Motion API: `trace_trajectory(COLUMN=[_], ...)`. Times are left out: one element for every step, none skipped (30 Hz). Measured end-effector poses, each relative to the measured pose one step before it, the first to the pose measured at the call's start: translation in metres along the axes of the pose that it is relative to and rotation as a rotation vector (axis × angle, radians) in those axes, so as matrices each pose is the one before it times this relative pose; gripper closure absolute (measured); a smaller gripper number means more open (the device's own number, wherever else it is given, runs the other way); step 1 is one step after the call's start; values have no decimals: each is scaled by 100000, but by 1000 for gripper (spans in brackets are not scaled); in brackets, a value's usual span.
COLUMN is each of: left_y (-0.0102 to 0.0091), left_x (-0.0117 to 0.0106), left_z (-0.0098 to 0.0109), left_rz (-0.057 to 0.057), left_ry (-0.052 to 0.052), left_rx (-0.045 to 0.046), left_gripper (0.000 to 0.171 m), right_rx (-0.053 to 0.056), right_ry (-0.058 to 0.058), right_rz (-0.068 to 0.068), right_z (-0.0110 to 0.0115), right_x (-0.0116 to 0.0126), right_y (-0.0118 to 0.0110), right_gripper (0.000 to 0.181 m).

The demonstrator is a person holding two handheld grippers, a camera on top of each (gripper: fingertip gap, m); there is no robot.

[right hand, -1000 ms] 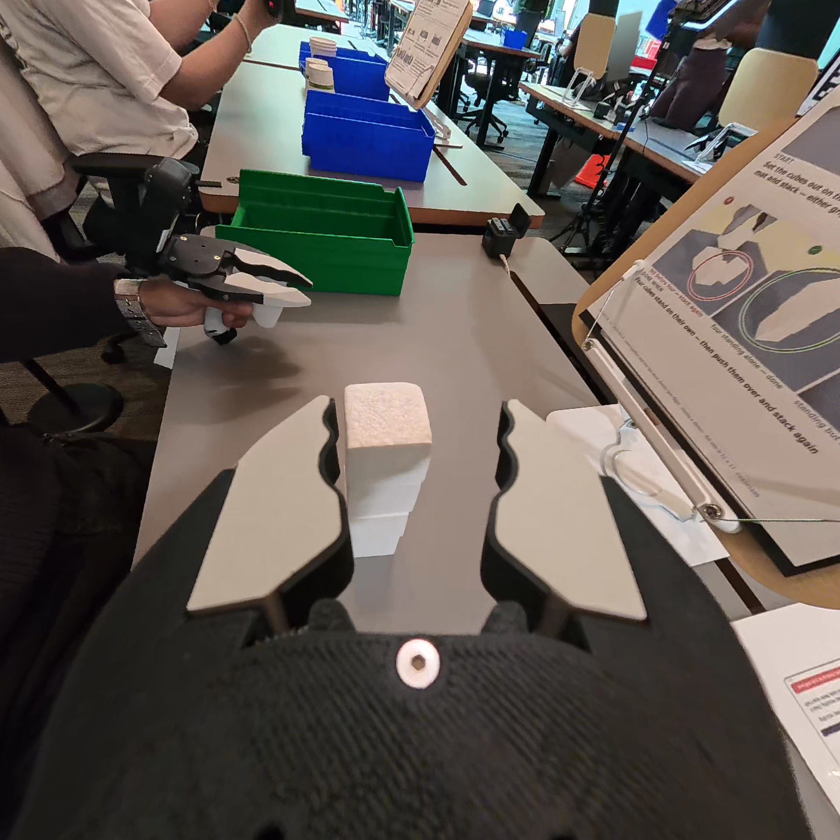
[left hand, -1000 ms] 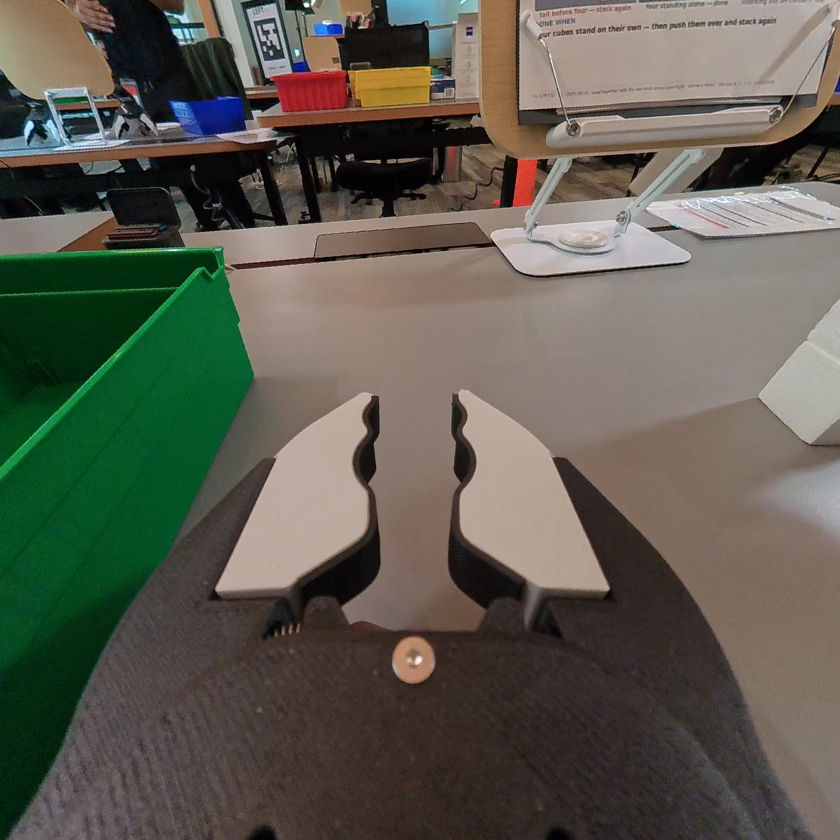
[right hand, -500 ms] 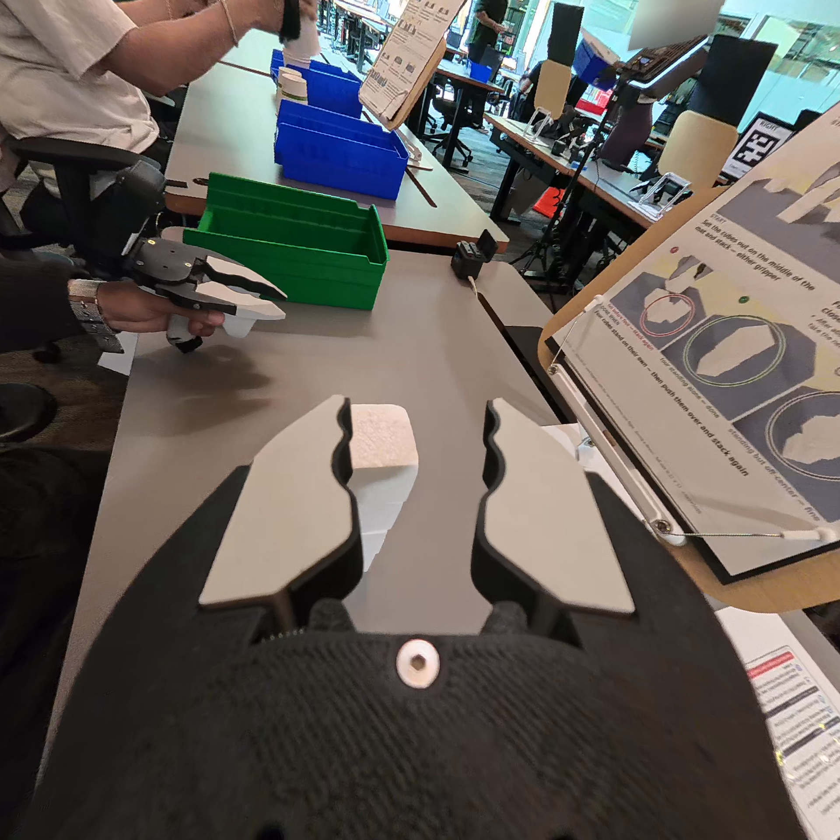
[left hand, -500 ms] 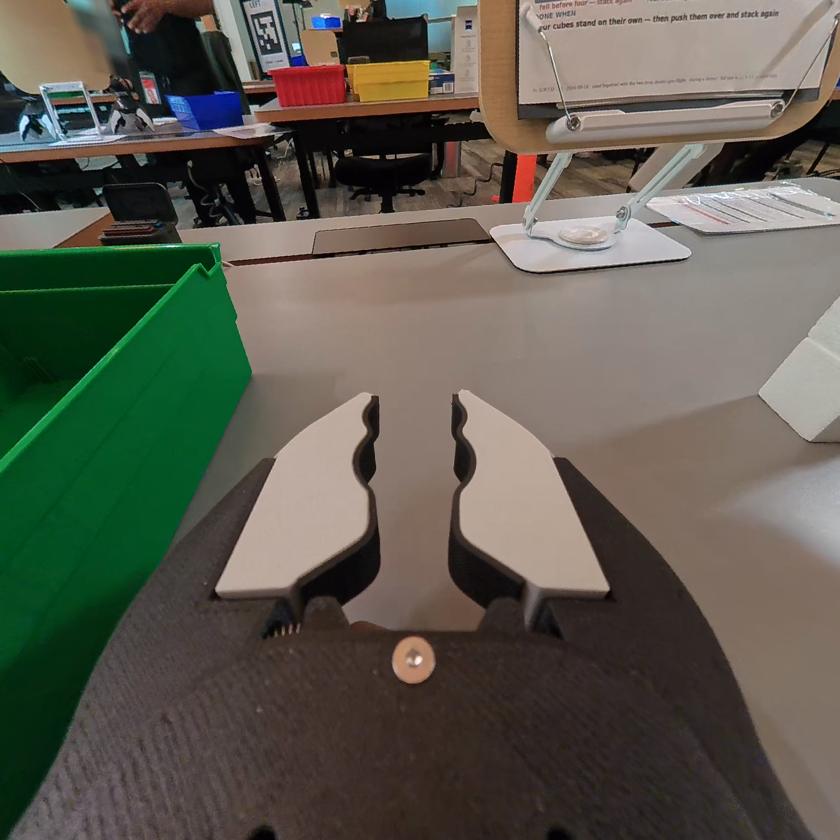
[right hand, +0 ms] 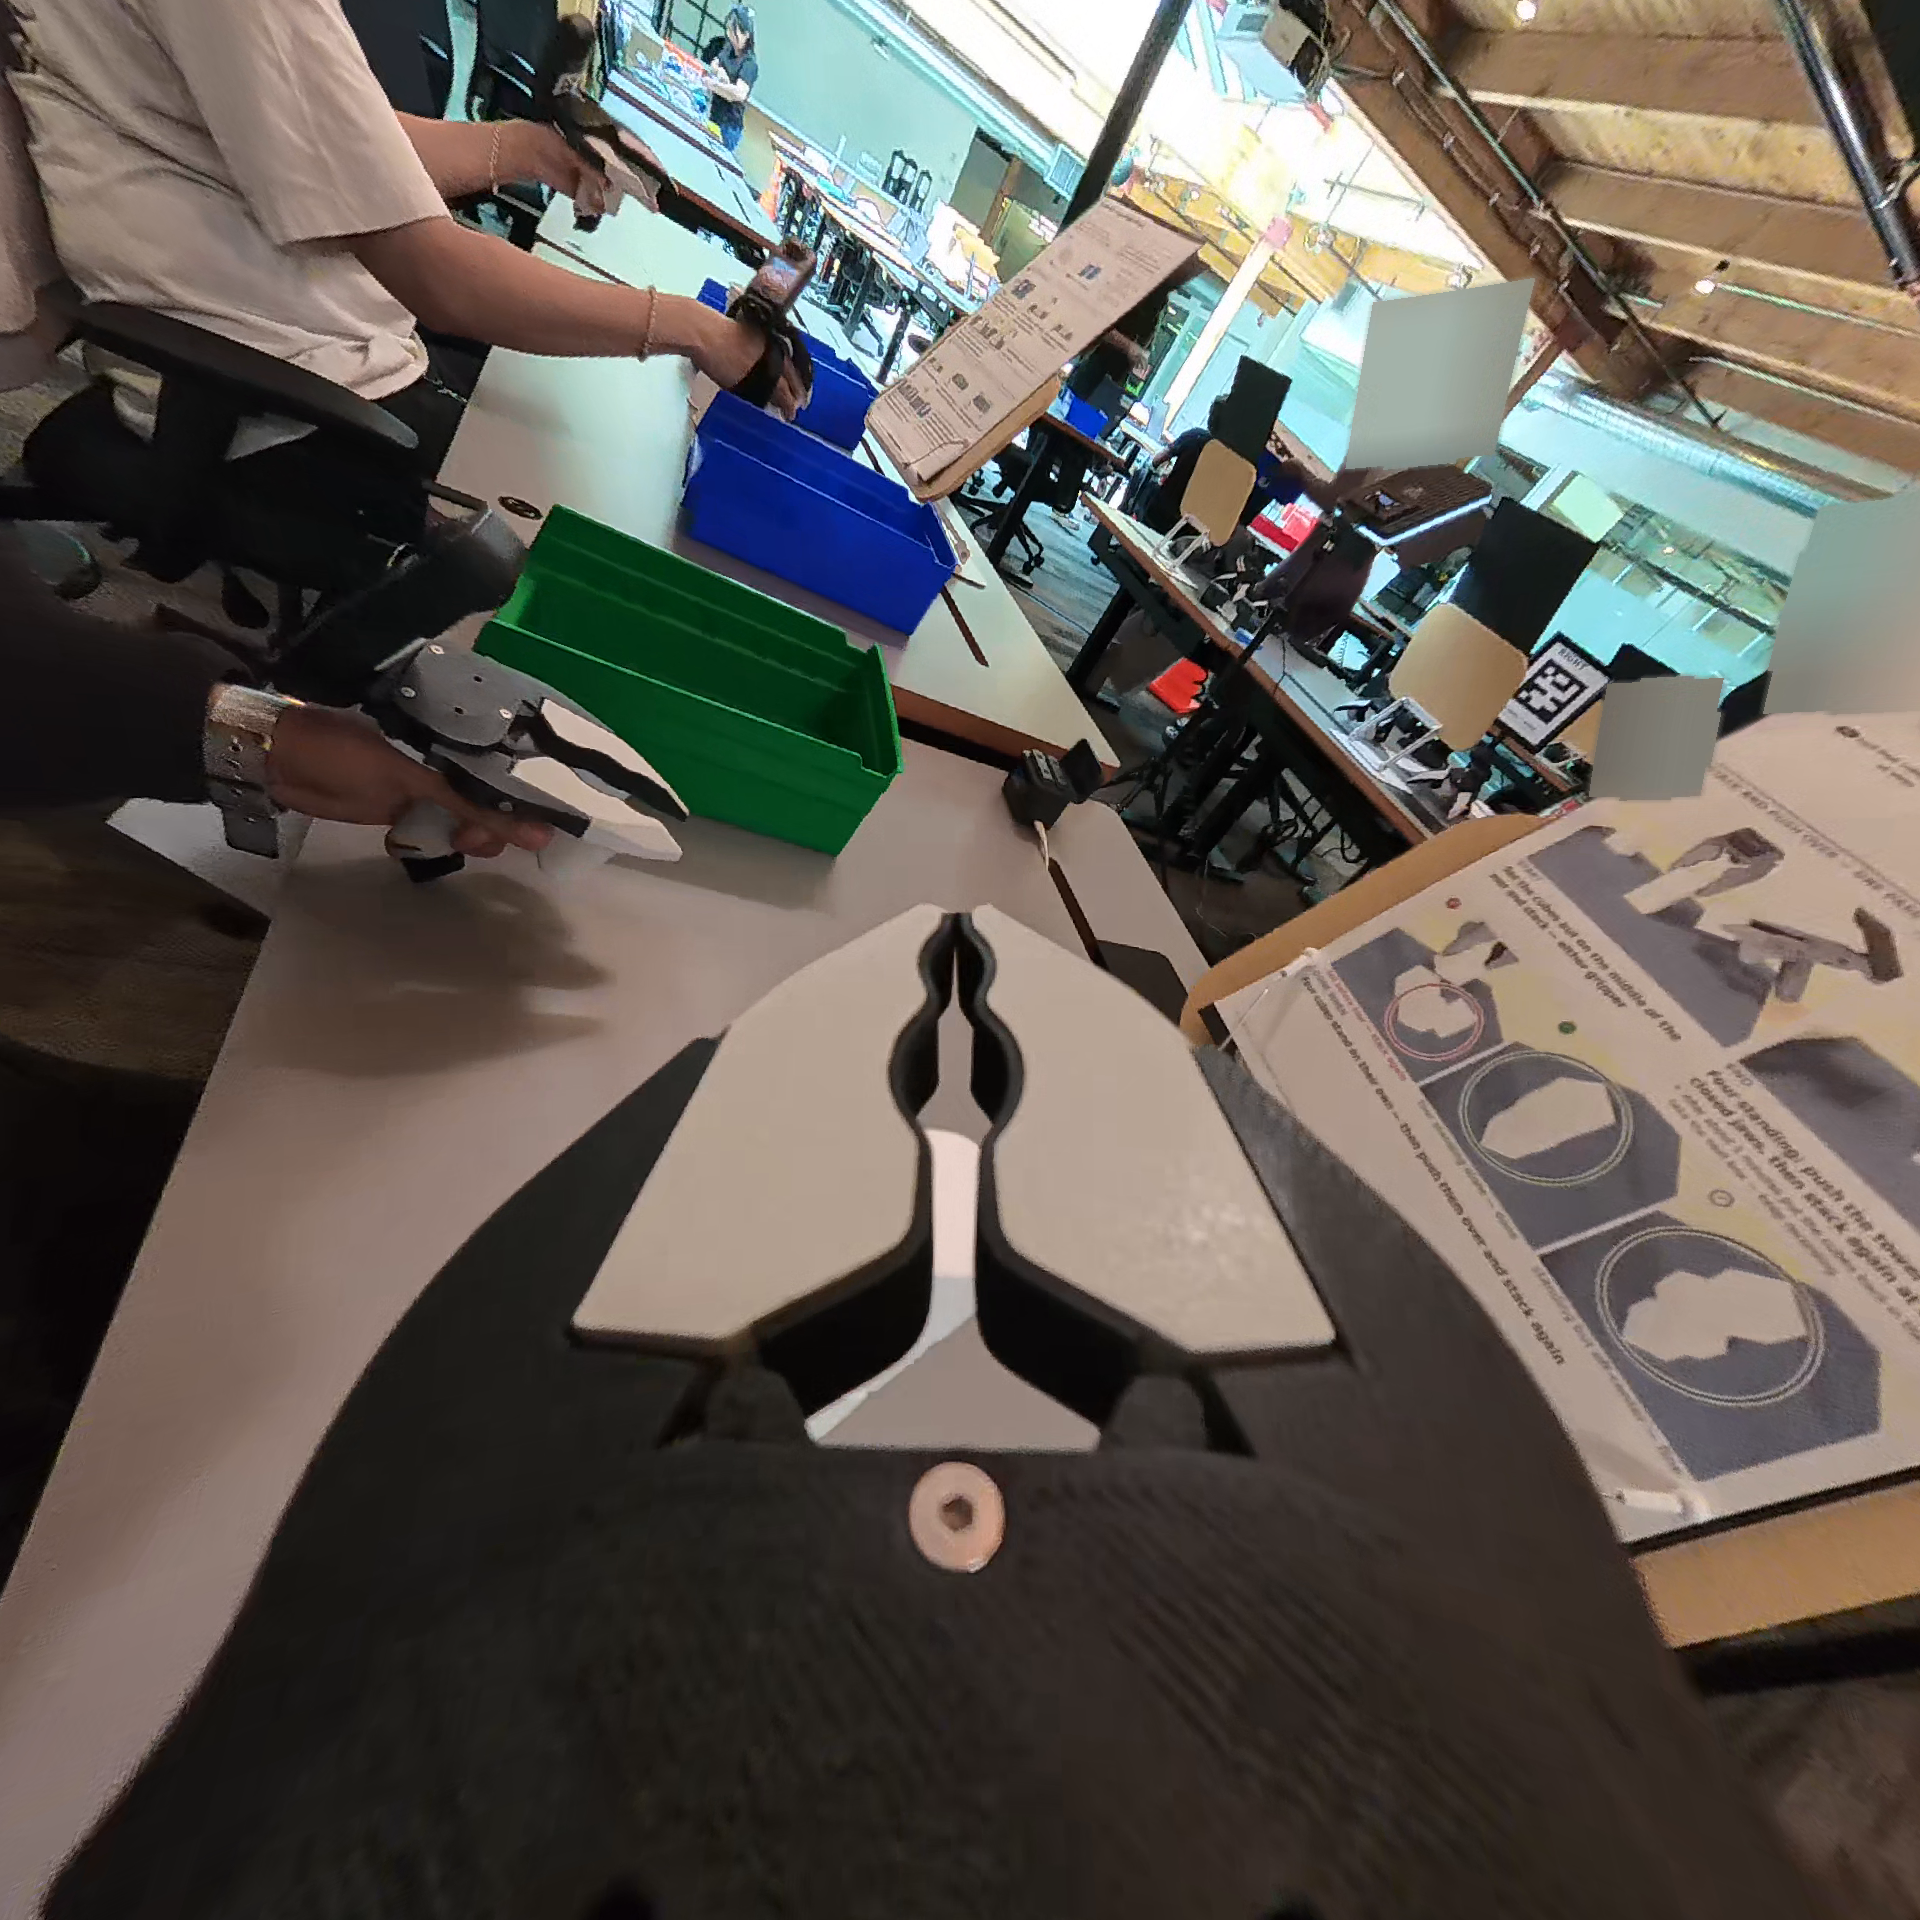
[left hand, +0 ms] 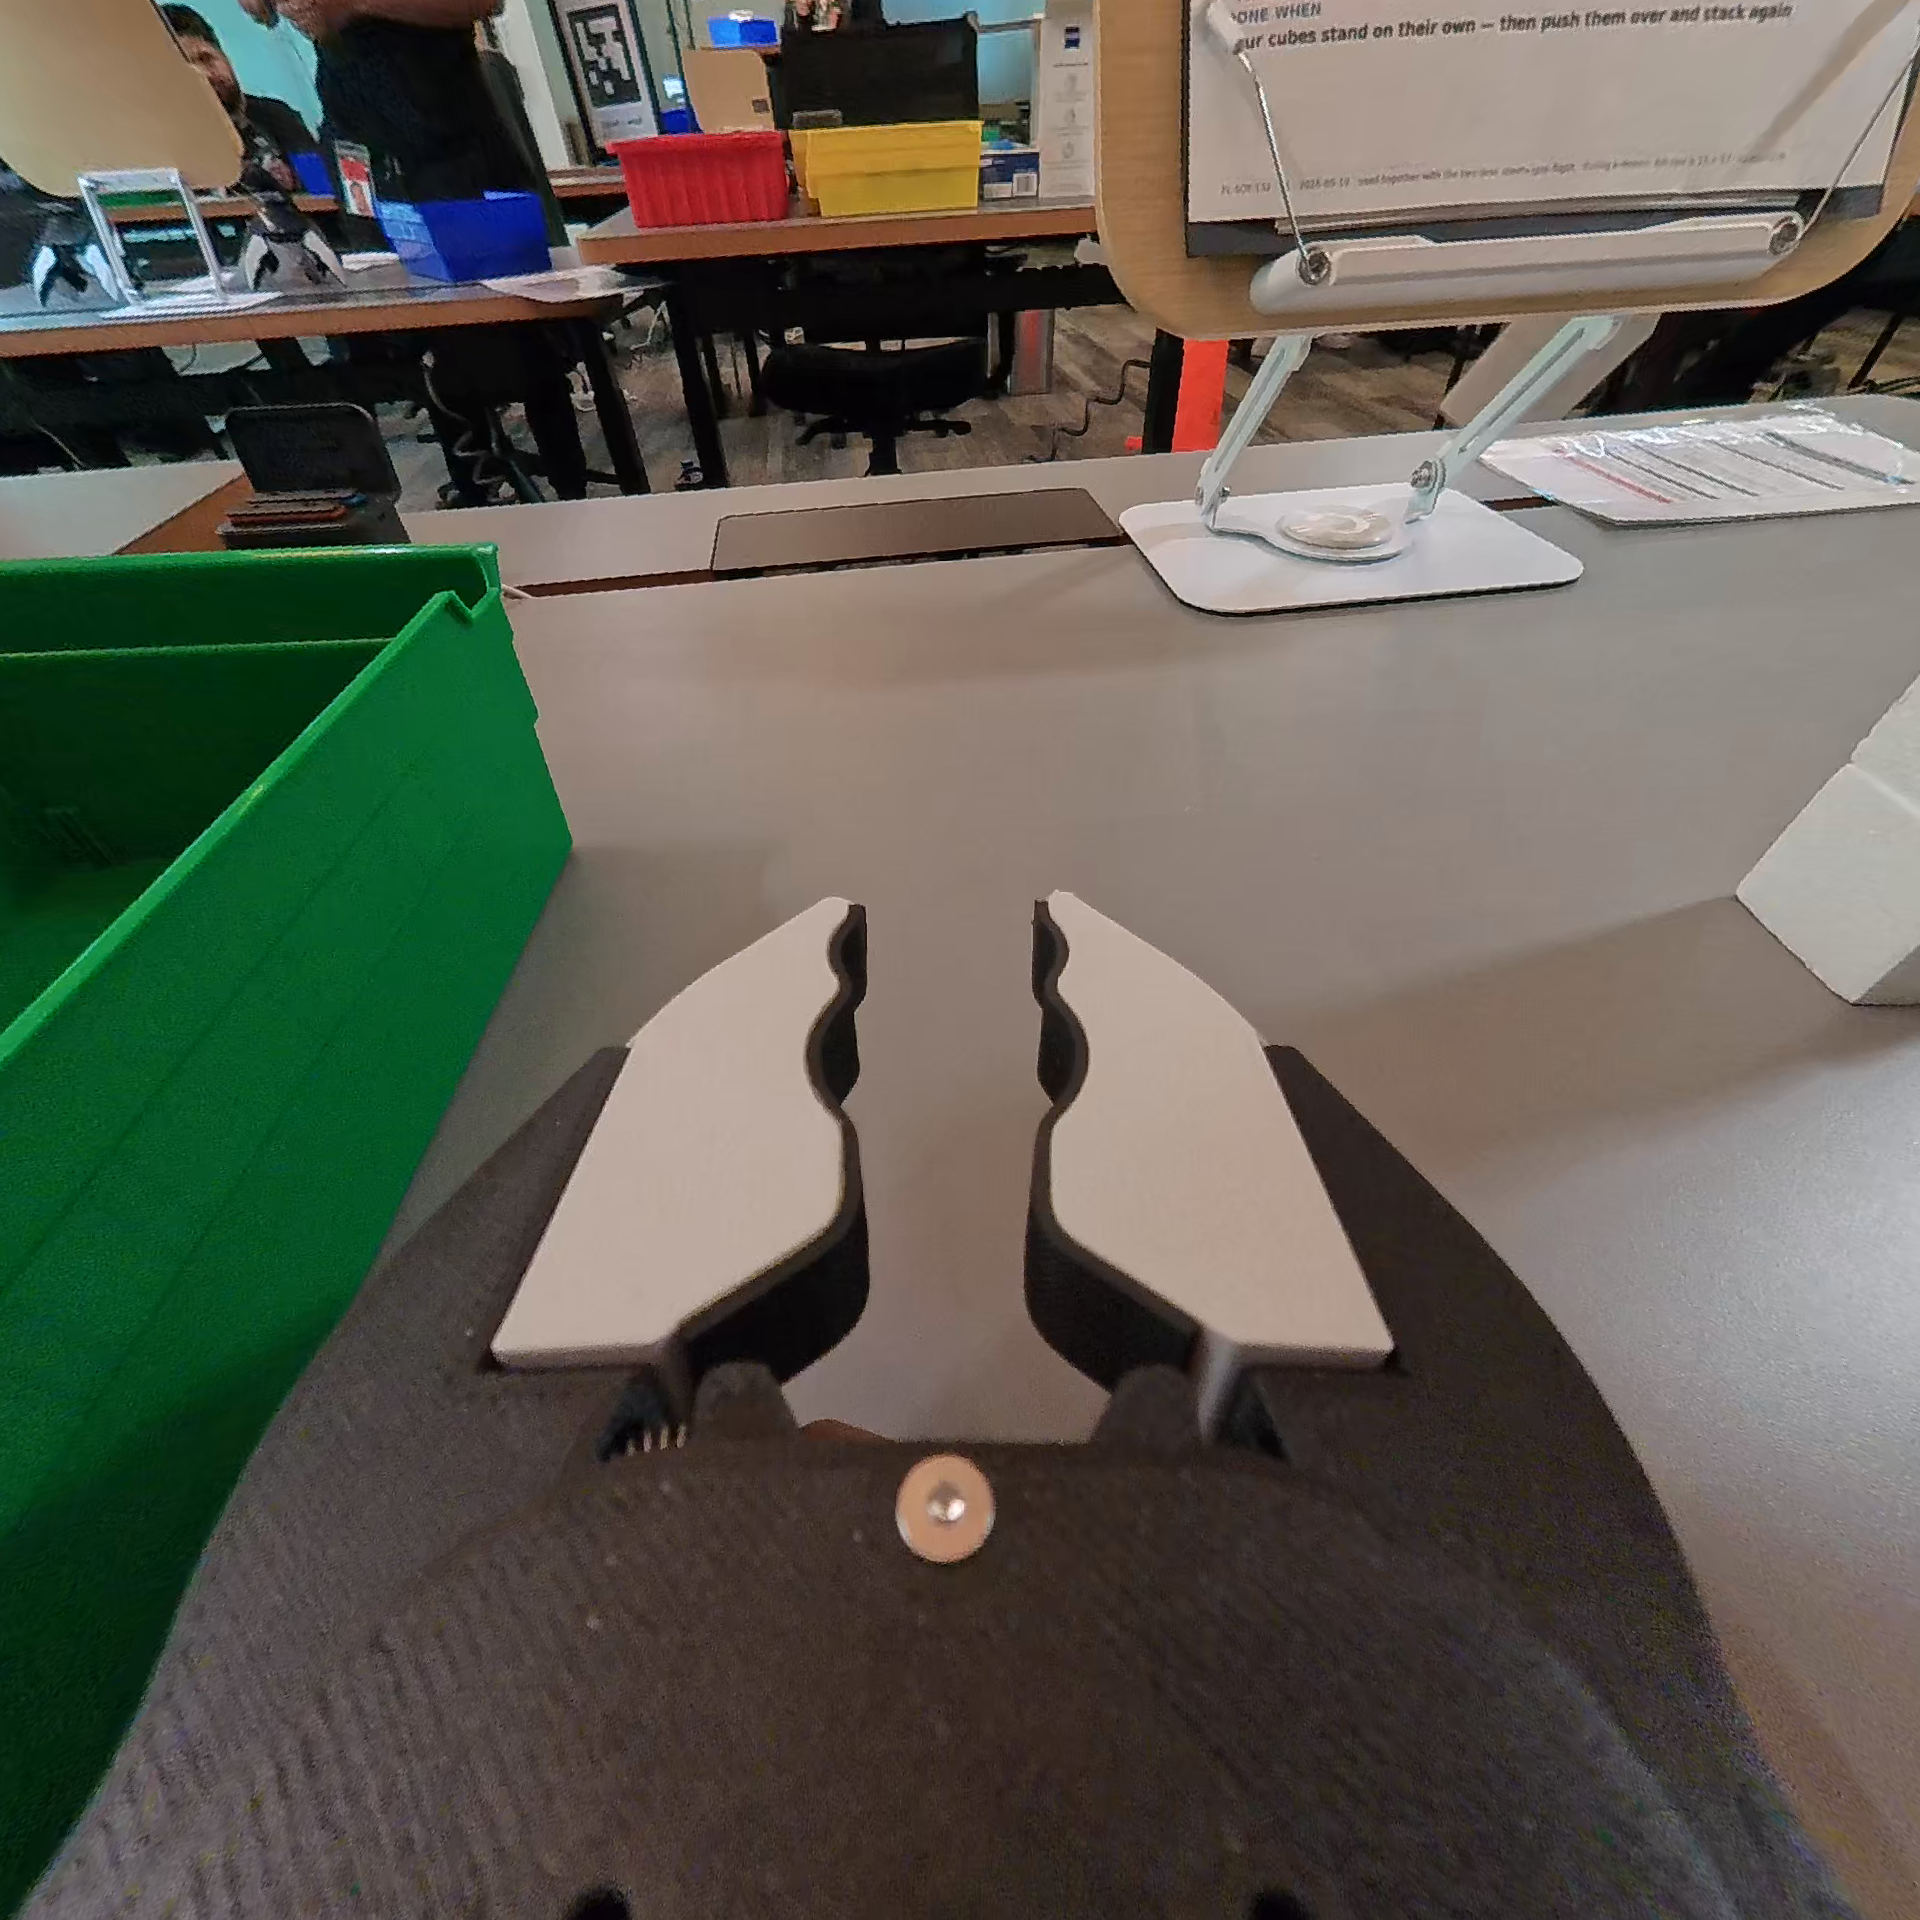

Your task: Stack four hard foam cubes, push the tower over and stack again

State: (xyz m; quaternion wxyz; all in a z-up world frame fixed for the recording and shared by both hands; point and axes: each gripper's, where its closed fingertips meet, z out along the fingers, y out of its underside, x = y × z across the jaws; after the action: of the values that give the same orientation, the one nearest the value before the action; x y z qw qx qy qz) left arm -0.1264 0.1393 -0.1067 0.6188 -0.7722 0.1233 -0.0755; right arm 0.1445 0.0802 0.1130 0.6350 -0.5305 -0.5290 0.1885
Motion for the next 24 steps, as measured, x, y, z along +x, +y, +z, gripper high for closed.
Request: trace_trajectory(left_y=[24,36,9,8,18,3,-13,-23,-16,-5,10,27,21,23,16,13,7,-6,0,-3,-8,-6,5,33], left_x=[-7,-7,-9,4,11,5,19,27,27,23,33,20,33,32,39,34,13,-15,-36,-40,-37,-23,-12,14], left_z=[11,12,12,-4,8,-2,-7,-9,3,5,17,21,27,16,2,1,-12,-10,-32,-24,-26,5,-1,14], left_rz=[-7,-27,-44,-43,-25,9,14,-6,-21,25,81,86,52,7,-107,-181,-60,156,230,121,-70,-206,-224,-156], left_ry=[-19,-33,-48,5,13,44,64,118,122,115,96,89,125,148,187,185,47,-121,-218,-210,-147,-46,29,64], left_rx=[-144,-158,-98,-61,-84,-23,33,38,37,31,-39,-108,-158,-147,-144,-117,-37,-17,-27,-10,46,52,-32,-134], left_gripper=[140,140,140,140,140,140,140,140,141,141,141,141,141,141,141,142,142,142,142,142,142,142,142,142], right_rx=[-5,-70,-11,-154,-428,-472,-117,134,-466,-2119,-4015,-4058,-3586,-4043,-4664,-5272,-7390,-8993,-8630,-7459,-6117,-5279,-5117,-5312], right_ry=[485,1895,4802,7768,9107,9396,9128,8329,6436,5266,4653,4397,4114,3796,2484,1111,1744,1257,-458,-987,-734,-1012,-859,501], right_rz=[-209,109,138,-33,564,1723,1598,1355,1475,2073,2173,1725,1371,1180,584,183,716,1299,1914,2950,3871,3736,2938,3040], right_z=[-16,-9,-31,-44,-87,-81,-61,-34,32,126,216,248,238,259,294,314,347,406,410,395,398,388,402,364], right_x=[-25,238,737,1225,1453,1496,1513,1398,1145,970,845,737,619,498,278,23,65,-62,-334,-420,-384,-379,-330,-122], right_y=[-110,67,277,492,680,795,789,758,788,941,1116,1052,933,934,1017,1159,1518,1787,1805,1732,1616,1520,1433,1328], right_gripper=[181,181,181,181,181,181,181,181,181,181,181,181,181,181,181,181,181,181,181,181,181,181,181,181])
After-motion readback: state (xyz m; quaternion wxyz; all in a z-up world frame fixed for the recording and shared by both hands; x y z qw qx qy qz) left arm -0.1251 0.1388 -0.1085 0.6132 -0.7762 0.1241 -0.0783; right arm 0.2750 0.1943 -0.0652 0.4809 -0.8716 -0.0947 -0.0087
